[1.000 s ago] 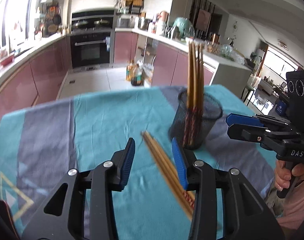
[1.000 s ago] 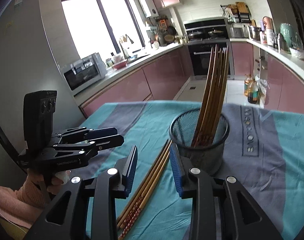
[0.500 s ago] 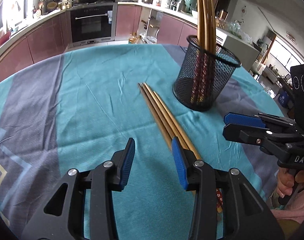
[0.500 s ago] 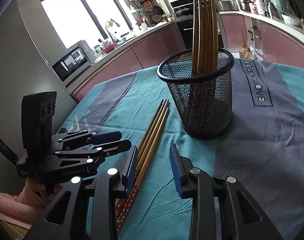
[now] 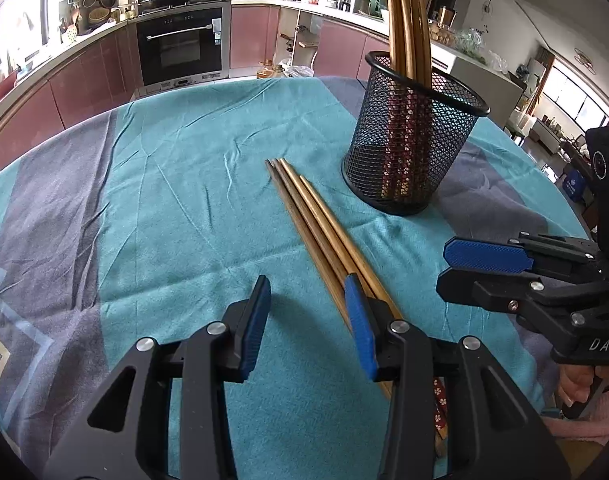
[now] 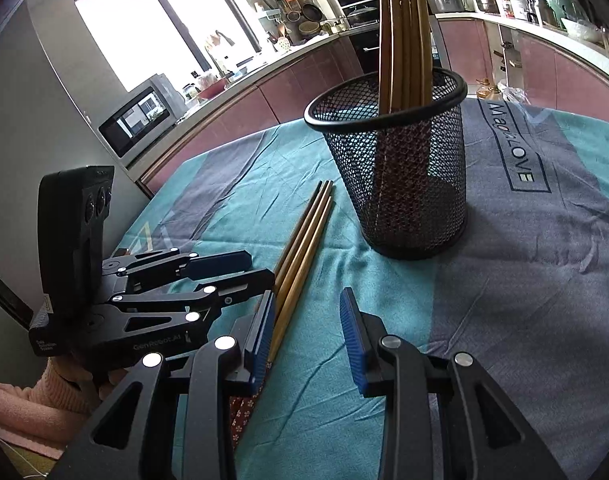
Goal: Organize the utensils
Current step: 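Lower both open grippers onto the chopsticks lying on the cloth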
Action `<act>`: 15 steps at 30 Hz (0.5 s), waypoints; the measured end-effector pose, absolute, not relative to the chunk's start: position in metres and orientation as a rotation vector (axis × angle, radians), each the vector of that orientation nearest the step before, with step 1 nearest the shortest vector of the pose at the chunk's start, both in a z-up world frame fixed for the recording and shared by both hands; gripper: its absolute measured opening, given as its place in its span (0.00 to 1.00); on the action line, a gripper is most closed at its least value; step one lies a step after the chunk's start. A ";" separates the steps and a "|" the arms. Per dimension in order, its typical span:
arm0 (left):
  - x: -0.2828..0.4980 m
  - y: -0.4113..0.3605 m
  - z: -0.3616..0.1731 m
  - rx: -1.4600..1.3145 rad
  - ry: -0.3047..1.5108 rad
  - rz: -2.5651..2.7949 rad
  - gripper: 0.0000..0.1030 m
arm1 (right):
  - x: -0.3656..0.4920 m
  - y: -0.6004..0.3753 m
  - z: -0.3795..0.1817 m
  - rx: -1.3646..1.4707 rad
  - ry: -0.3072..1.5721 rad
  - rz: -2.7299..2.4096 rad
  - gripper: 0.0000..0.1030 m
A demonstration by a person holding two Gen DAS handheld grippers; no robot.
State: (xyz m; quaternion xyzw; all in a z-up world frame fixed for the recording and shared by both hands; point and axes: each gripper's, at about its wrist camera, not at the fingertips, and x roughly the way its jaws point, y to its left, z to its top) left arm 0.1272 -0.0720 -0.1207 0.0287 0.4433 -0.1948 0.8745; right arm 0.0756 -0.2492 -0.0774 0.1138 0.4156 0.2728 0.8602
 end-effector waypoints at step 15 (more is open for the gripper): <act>0.126 -0.072 -0.121 0.079 0.917 -0.414 0.27 | 0.080 -0.232 -0.081 0.183 0.887 0.569 0.30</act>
